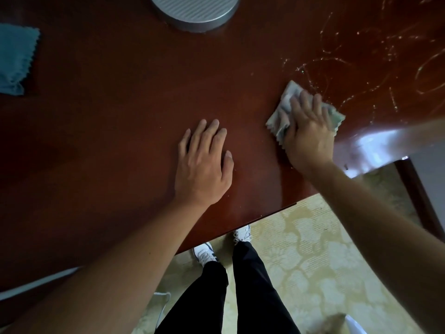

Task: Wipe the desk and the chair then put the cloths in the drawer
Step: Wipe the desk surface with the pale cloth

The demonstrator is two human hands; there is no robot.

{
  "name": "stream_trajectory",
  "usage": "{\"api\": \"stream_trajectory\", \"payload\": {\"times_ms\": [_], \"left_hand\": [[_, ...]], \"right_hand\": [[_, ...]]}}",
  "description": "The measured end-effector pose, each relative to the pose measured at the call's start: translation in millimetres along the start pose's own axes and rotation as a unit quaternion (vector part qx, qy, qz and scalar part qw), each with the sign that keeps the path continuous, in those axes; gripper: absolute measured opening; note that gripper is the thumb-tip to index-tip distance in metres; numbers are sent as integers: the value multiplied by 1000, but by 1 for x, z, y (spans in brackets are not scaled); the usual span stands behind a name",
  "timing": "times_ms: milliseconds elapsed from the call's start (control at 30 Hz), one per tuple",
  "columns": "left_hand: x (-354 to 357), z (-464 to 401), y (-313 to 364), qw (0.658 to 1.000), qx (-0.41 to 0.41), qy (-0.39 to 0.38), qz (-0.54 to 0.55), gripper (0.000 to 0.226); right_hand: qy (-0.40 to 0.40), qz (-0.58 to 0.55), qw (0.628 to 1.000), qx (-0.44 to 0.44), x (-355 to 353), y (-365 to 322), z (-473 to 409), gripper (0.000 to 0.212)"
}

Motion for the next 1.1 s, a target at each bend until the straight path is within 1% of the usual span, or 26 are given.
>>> {"api": "stream_trajectory", "payload": {"times_ms": [100,167,233,367,433,500,567,633,700,733,767,867,933,1000,1100], "left_hand": [[0,0,1,1000,1,9,-1,46],[0,0,2,1000,0,8,-2,46],[-1,-1,2,1000,-1,8,-2,46],[-1,0,1,1000,-1,8,0,45],[-1,0,1,1000,0,8,3,44],[-1,-1,1,1000,-4,10,10,44],[-1,-1,2,1000,-6,17,12,43],[-2,-1,2,1000,-7,21,12,42],[-2,-1,2,1000,-11,15,12,42],[-3,-2,3,1000,-14,10,13,43],[-3,-1,3,1000,-16,6,14,43],[-3,-1,3,1000,-18,3,9,43],[-2,-1,3,1000,-21,2,7,43],[-2,-1,3,1000,-20,7,8,42],[-1,0,3,1000,-16,9,7,42]], "right_hand": [[3,-45,997,-67,3,-38,59,44],[-13,-60,991,-115,4,-43,81,44],[-10,-58,989,-135,6,-31,66,43],[-10,-35,994,-102,11,-7,-25,45],[-22,-26,995,-90,14,-8,-73,45],[-22,-9,995,-93,18,-22,-97,44],[-19,-7,992,-127,19,-40,-84,42],[-17,-22,981,-193,19,-50,-45,42],[-48,-24,969,-240,15,-43,-21,43],[-59,-22,966,-250,14,-36,-25,42],[-60,-18,968,-241,13,-29,-38,42],[-57,-1,987,-149,12,-14,-96,44],[-55,5,991,-119,13,-14,-118,45],[-46,6,991,-123,15,-25,-107,43],[-38,-20,980,-195,14,-44,-45,38]]}}
Point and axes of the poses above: each hand's wrist, its own z-axis away from the middle knuckle, its own x-axis out of the palm, y = z × x, the point moved 2 cm from there along -z, towards the middle knuckle, and after that the axes turned 8 degrees about -x, right-handed, at the moved point
